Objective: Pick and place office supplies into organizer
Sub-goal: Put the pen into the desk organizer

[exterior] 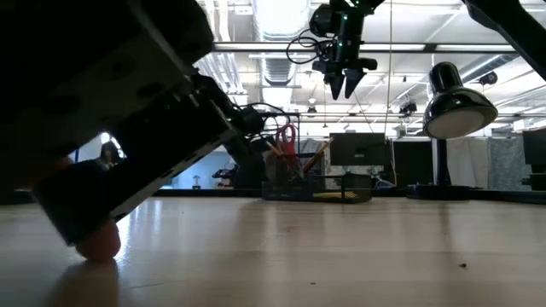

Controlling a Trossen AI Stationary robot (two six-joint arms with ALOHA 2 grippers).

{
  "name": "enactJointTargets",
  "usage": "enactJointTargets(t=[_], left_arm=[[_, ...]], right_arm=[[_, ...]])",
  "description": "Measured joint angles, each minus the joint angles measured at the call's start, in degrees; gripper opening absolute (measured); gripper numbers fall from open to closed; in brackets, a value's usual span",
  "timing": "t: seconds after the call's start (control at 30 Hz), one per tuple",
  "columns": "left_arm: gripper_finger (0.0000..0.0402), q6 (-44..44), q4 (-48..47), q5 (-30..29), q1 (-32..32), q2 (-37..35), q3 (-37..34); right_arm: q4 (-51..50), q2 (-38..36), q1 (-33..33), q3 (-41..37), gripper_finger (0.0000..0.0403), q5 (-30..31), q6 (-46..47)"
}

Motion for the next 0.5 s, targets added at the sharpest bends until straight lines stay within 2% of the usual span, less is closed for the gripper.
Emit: enactJointTargets(t=[0.1, 0.37, 0.5], left_arm=[[0.015, -0.6, -0.8, -0.2, 0.0, 0.7, 1.6], [0.015, 0.8, -11.5, -1.1, -0.4, 6.2, 13.0], [0.015, 0.9, -14.1, -2.3, -0.7, 6.7, 14.3]], right_arm=[[0.0, 0.0, 0.0, 0.0, 0.0201, 0.0, -0.7], [0.1, 0.0, 0.0, 0.0, 0.0201, 0.0, -1.3], [0.0, 0.0, 0.0, 0.0, 0.0201, 0.0, -1.7]])
